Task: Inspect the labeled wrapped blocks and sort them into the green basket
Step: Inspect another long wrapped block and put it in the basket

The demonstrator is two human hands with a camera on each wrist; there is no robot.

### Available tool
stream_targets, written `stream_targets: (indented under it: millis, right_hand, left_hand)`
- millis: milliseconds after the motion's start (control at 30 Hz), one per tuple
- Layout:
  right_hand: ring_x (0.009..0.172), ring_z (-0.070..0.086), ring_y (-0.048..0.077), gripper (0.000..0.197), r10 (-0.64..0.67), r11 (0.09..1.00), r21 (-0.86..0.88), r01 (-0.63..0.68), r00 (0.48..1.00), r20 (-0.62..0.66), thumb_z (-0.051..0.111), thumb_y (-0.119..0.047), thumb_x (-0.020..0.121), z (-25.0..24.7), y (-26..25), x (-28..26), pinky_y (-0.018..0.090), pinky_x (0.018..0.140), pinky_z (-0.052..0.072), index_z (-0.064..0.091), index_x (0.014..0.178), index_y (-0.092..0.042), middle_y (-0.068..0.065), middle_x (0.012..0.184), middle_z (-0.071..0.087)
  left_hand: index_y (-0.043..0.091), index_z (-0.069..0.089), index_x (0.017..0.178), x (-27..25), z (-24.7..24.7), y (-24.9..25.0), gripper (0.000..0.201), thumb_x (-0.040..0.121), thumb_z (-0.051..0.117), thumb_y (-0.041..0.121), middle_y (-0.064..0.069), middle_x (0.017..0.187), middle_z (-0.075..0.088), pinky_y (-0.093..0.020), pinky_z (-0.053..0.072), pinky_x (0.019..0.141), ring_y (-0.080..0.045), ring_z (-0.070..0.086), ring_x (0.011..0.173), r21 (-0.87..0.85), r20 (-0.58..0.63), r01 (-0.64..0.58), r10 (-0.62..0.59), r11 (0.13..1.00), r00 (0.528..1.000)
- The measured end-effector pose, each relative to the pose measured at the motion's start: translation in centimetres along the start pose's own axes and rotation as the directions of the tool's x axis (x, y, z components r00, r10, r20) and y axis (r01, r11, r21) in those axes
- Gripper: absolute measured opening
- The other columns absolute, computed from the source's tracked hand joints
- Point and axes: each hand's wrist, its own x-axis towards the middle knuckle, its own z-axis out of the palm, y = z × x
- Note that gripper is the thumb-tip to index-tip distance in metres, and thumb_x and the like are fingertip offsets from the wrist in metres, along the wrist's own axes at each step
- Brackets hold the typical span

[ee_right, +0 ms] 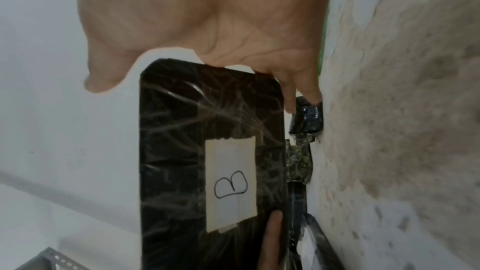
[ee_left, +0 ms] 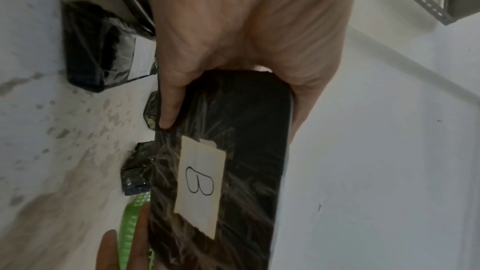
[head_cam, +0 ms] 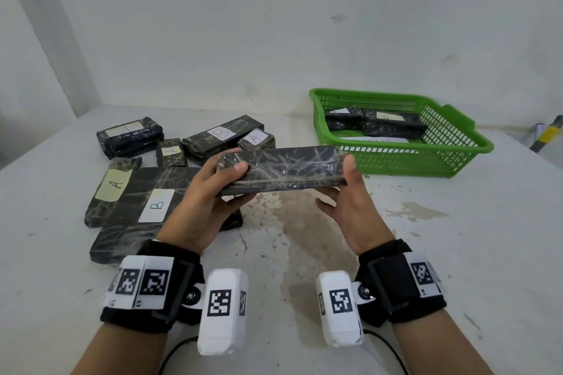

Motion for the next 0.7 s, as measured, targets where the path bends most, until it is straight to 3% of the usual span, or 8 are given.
stream_targets:
  millis: [100, 167, 300, 400, 467, 533, 633, 700]
  right_hand:
    - [0.094, 0.061, 0.011, 0.038, 0.008, 0.999, 0.035, -0.006, 0.999, -0.048, 0.06, -0.056, 0.074, -0.2, -0.1, 0.3, 0.036, 0.092, 0.039, 0.053, 0.106, -0.038, -0.017, 0.091, 0.068]
    - [0.083, 0.06, 0.009, 0.028, 0.003, 0.997, 0.075, 0.002, 0.998, -0.061, 0.057, -0.043, 0.077, -0.4, -0.1, 0.4, 0.031, 0.084, 0.039, 0.054, 0.105, -0.035, -0.015, 0.086, 0.068]
    - [0.085, 0.059, 0.007, 0.032, 0.033, 0.997, 0.07, -0.036, 0.999, 0.038, 0.059, -0.049, 0.078, -0.6, -0.2, 0.3, 0.033, 0.086, 0.035, 0.053, 0.106, -0.036, -0.016, 0.088, 0.068]
    - [0.086, 0.06, 0.007, 0.067, 0.059, 0.997, 0.047, -0.064, 0.993, 0.1, 0.073, -0.07, 0.061, -0.9, -0.1, 0.2, 0.03, 0.08, 0.037, 0.052, 0.112, -0.031, -0.012, 0.096, 0.065]
    - [0.08, 0.062, 0.008, 0.058, 0.056, 0.995, 0.076, -0.062, 0.996, 0.075, 0.076, -0.058, 0.065, -0.9, -0.2, 0.3, 0.029, 0.073, 0.039, 0.051, 0.106, -0.026, -0.011, 0.09, 0.066]
    - [0.079, 0.061, 0.011, 0.04, 0.073, 0.988, 0.133, -0.078, 0.996, 0.044, 0.07, -0.041, 0.073, -1.0, -0.2, 0.4, 0.029, 0.069, 0.036, 0.05, 0.103, -0.024, -0.011, 0.087, 0.069]
    - [0.077, 0.06, 0.01, 0.037, 0.087, 0.986, 0.138, -0.091, 0.996, 0.034, 0.069, -0.037, 0.073, -1.0, -0.2, 0.4, 0.03, 0.069, 0.033, 0.051, 0.102, -0.024, -0.01, 0.087, 0.069]
    - [0.078, 0.063, 0.009, 0.038, 0.094, 0.986, 0.135, -0.1, 0.994, 0.047, 0.071, -0.039, 0.072, -0.9, -0.3, 0.4, 0.031, 0.073, 0.036, 0.051, 0.101, -0.025, -0.011, 0.087, 0.07]
  left_hand:
    - [0.018, 0.061, 0.124, -0.1, 0.3, -0.4, 0.069, 0.062, 0.074, 0.044, 0.002, 0.095, 0.07, -0.045, 0.05, 0.1, -0.018, 0.066, 0.098, 0.0, 0.01, 0.034, -0.034, 0.999, 0.999]
    - [0.015, 0.06, 0.123, 0.0, 0.3, -0.5, 0.057, 0.071, 0.071, 0.037, 0.002, 0.091, 0.069, -0.048, 0.048, 0.103, -0.019, 0.065, 0.096, 0.002, 0.01, 0.046, -0.046, 0.999, 0.999]
    - [0.012, 0.06, 0.115, 0.3, 0.1, -0.4, 0.047, 0.071, 0.07, 0.026, -0.007, 0.102, 0.067, -0.047, 0.048, 0.104, -0.022, 0.064, 0.098, -0.011, -0.014, 0.045, -0.045, 0.999, 0.999]
    - [0.017, 0.061, 0.111, 0.4, -0.4, -0.4, 0.059, 0.056, 0.076, 0.034, -0.001, 0.091, 0.069, -0.033, 0.055, 0.088, -0.015, 0.067, 0.086, -0.016, 0.008, 0.009, -0.009, 1.0, 1.0]
    - [0.018, 0.06, 0.11, 0.4, -0.4, -0.6, 0.058, 0.057, 0.077, 0.034, 0.003, 0.086, 0.069, -0.027, 0.056, 0.079, -0.01, 0.067, 0.08, -0.001, 0.048, 0.011, -0.011, 1.0, 0.999]
    - [0.017, 0.057, 0.113, 0.5, -0.3, -0.9, 0.053, 0.067, 0.081, 0.022, 0.005, 0.083, 0.07, -0.022, 0.057, 0.075, -0.008, 0.068, 0.076, 0.036, 0.057, 0.013, -0.015, 0.999, 0.998]
    - [0.018, 0.054, 0.113, 0.6, 0.2, -0.9, 0.049, 0.067, 0.069, 0.02, 0.007, 0.078, 0.072, -0.019, 0.055, 0.069, -0.006, 0.069, 0.072, 0.053, 0.032, 0.021, -0.022, 0.998, 0.999]
    - [0.019, 0.054, 0.111, 0.7, 0.1, -0.8, 0.048, 0.066, 0.073, 0.018, 0.007, 0.078, 0.071, -0.018, 0.054, 0.068, -0.006, 0.069, 0.071, 0.056, 0.04, 0.016, -0.018, 0.998, 0.999]
